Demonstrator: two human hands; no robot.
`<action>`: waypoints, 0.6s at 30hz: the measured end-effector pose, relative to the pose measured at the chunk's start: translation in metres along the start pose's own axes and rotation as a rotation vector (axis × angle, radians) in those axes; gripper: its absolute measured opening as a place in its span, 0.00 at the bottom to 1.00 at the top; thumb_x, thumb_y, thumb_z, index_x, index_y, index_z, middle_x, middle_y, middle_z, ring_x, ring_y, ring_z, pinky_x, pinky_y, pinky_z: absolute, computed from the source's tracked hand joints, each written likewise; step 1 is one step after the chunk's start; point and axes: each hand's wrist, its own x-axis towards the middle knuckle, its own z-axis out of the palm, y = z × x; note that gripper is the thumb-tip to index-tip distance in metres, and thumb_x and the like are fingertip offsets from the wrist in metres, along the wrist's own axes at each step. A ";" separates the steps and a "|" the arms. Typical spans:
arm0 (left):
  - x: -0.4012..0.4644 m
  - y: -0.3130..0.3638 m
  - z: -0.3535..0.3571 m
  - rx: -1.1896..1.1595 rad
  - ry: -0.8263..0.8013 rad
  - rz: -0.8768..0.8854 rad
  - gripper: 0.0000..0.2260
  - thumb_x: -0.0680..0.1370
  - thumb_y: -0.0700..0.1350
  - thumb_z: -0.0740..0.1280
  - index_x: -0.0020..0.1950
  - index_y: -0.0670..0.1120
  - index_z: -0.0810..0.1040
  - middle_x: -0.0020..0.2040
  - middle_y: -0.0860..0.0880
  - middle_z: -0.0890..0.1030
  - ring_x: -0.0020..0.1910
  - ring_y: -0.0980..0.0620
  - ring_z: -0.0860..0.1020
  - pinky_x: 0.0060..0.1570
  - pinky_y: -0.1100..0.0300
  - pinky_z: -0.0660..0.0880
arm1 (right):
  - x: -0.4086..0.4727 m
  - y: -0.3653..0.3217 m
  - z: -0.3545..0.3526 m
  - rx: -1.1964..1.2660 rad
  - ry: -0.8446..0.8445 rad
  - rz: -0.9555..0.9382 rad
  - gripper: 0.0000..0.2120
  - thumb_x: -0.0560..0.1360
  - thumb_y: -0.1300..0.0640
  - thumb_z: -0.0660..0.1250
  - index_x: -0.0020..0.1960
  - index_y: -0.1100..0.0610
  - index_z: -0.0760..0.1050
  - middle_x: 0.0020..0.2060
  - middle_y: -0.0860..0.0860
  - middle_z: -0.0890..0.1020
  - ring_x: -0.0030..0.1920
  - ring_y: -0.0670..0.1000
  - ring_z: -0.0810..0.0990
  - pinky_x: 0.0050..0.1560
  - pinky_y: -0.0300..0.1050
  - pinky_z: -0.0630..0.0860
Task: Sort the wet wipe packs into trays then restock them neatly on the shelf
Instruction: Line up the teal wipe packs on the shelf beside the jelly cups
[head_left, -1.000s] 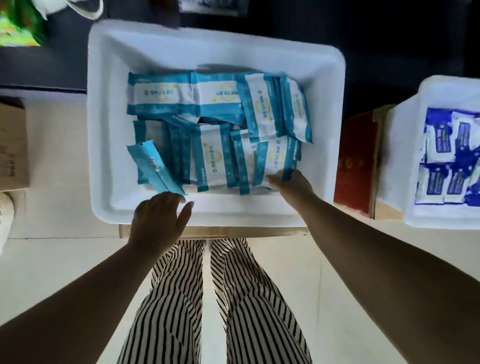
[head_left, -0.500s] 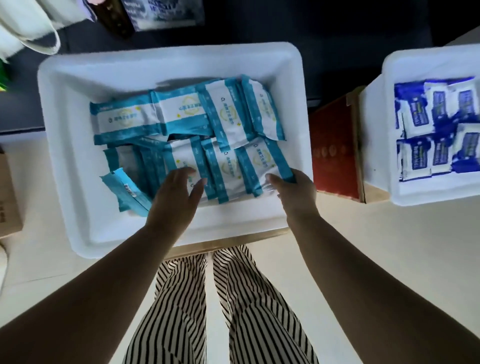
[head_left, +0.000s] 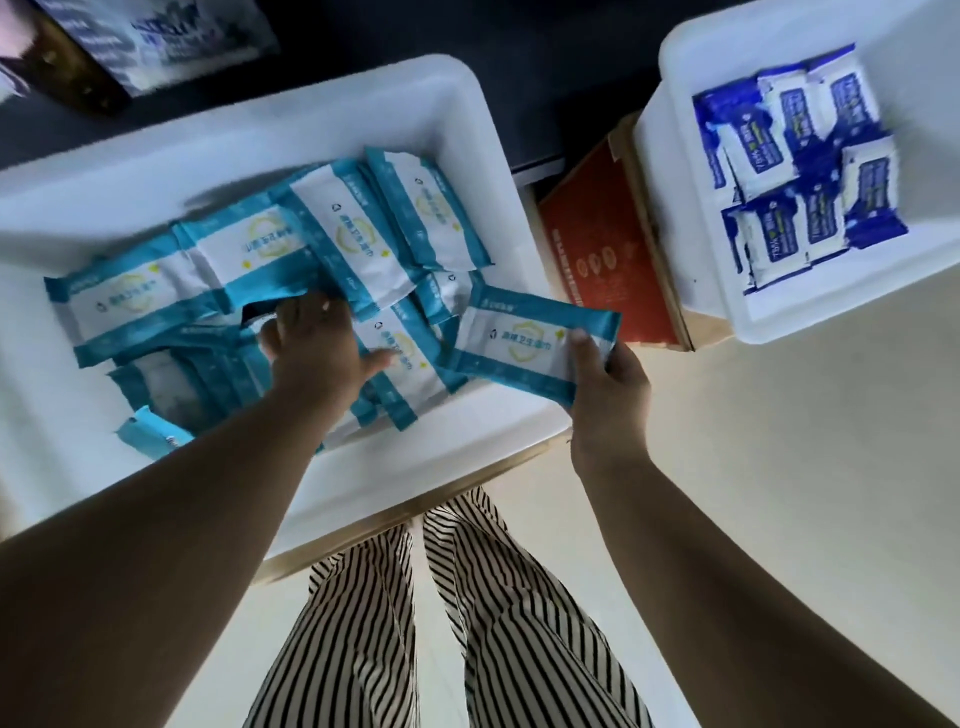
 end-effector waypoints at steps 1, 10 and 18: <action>-0.002 0.002 0.002 0.007 -0.016 -0.015 0.37 0.71 0.59 0.68 0.70 0.37 0.62 0.68 0.36 0.64 0.68 0.38 0.61 0.63 0.47 0.60 | 0.001 0.000 -0.001 -0.001 0.002 0.003 0.09 0.77 0.58 0.63 0.39 0.53 0.75 0.37 0.48 0.81 0.43 0.51 0.81 0.47 0.48 0.79; -0.038 0.010 0.010 -0.317 -0.189 -0.057 0.21 0.72 0.51 0.71 0.61 0.43 0.73 0.57 0.43 0.79 0.56 0.43 0.75 0.50 0.56 0.69 | 0.000 -0.016 -0.005 0.055 -0.068 0.094 0.09 0.77 0.59 0.63 0.39 0.55 0.77 0.36 0.50 0.82 0.42 0.53 0.82 0.48 0.50 0.80; -0.078 -0.016 -0.116 -1.308 -0.270 -0.247 0.07 0.74 0.42 0.68 0.50 0.50 0.74 0.48 0.50 0.81 0.45 0.55 0.79 0.45 0.55 0.78 | -0.034 -0.105 -0.004 0.227 -0.425 0.190 0.04 0.73 0.62 0.65 0.45 0.62 0.77 0.37 0.54 0.85 0.38 0.52 0.84 0.41 0.45 0.82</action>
